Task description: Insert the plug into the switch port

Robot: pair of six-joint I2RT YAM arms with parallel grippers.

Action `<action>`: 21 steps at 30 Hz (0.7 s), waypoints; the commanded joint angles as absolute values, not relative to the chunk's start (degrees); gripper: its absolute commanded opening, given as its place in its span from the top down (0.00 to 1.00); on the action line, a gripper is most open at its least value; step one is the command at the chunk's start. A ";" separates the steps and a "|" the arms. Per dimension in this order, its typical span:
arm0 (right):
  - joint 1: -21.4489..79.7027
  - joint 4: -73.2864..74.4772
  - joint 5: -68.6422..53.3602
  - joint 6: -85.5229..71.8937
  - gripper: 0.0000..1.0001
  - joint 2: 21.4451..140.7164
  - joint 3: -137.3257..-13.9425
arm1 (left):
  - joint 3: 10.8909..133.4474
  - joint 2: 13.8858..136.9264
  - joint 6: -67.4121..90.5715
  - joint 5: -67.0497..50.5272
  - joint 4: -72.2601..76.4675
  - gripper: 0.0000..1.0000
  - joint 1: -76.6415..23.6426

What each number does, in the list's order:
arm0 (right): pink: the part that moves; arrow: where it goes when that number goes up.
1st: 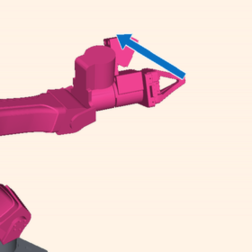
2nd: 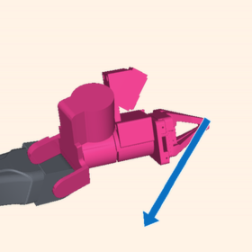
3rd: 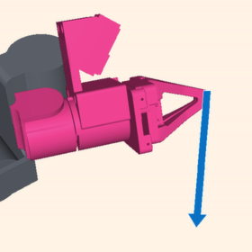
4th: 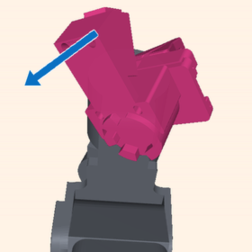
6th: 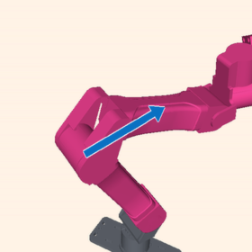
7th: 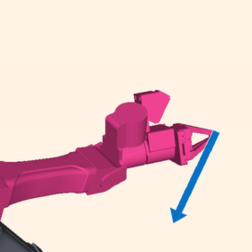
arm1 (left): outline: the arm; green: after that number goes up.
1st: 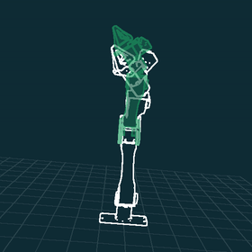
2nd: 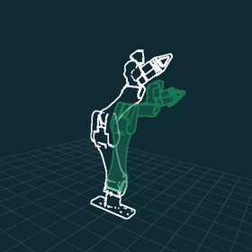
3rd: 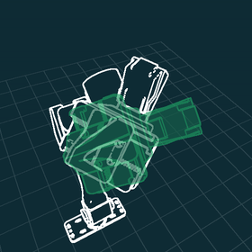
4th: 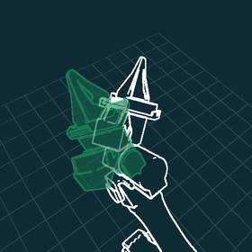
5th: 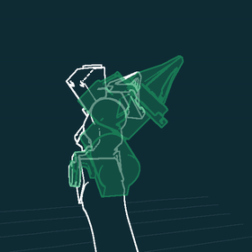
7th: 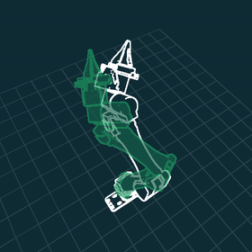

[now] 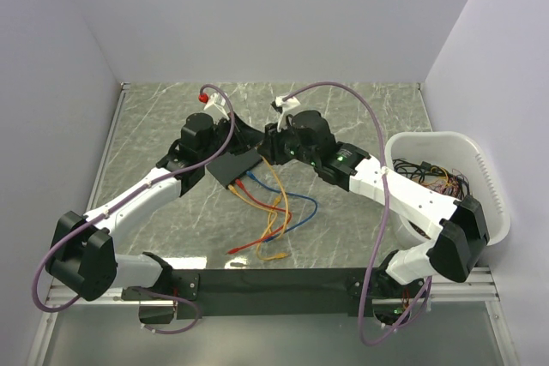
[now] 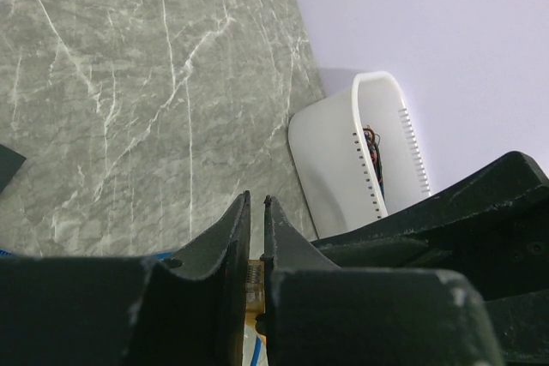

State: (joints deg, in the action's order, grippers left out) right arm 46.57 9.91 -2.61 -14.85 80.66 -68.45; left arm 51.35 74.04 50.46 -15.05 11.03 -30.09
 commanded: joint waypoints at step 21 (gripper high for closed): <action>47.81 9.41 -0.88 -14.59 1.00 82.09 -71.20 | 53.17 73.92 50.71 -13.71 11.60 1.00 -30.32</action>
State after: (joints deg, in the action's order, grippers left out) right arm 47.48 10.76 -2.35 -14.74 82.50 -69.43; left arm 51.35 74.04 50.50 -14.52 10.92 -30.09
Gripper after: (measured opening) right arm 0.076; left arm 0.128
